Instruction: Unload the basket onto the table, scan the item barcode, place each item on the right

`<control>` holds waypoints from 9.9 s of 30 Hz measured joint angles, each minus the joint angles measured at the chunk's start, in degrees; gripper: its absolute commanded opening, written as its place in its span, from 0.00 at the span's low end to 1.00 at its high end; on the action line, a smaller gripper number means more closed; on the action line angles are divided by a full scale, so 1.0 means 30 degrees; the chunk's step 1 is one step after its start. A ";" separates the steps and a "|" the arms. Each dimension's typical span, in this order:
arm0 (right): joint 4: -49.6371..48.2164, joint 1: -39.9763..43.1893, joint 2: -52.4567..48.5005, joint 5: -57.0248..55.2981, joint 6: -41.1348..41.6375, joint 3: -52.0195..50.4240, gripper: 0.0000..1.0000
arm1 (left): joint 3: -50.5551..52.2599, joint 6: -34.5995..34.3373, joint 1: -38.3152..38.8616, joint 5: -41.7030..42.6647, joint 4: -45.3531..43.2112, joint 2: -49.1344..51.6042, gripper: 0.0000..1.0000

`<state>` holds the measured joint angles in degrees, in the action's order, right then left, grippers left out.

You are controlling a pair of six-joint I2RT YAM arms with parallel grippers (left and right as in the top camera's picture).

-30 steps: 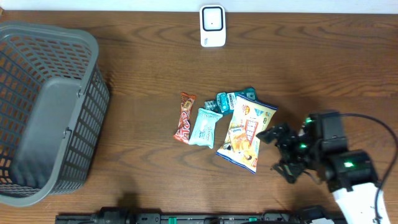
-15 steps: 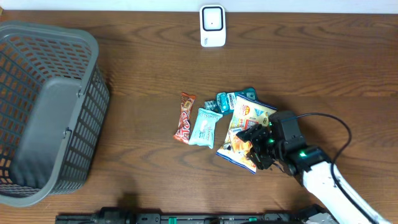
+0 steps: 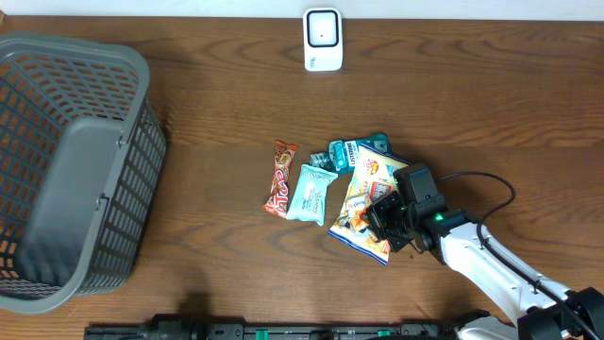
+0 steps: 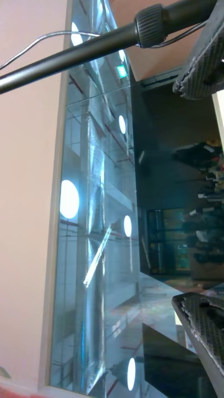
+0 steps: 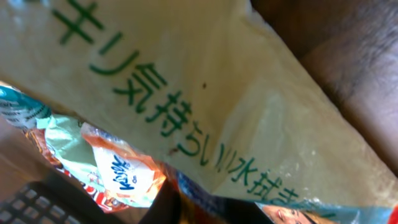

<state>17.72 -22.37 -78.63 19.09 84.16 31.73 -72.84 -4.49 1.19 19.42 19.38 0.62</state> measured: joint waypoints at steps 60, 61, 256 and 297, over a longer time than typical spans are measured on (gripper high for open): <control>0.1217 0.2594 0.2193 0.2608 -1.1460 0.0000 0.67 | 1.1715 0.0000 0.0000 -0.3599 -0.6674 0.0000 0.99; 0.1348 0.2586 0.2193 0.2433 -1.1650 0.0000 0.68 | 1.1715 -0.0007 0.0000 -0.3599 -0.6652 0.0000 1.00; -2.2316 0.0947 -1.0717 -0.4743 -2.4523 0.9821 0.01 | 1.9212 -0.1545 0.0000 0.0495 0.0474 0.4007 0.99; -0.8473 0.1413 -1.6429 -1.2291 -2.7445 2.2520 0.01 | 1.9212 -0.1552 0.0000 0.0495 0.0474 0.4007 0.99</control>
<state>-7.70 -18.13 -127.92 -17.78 1.83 99.29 -15.20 -9.15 1.19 20.91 20.80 12.64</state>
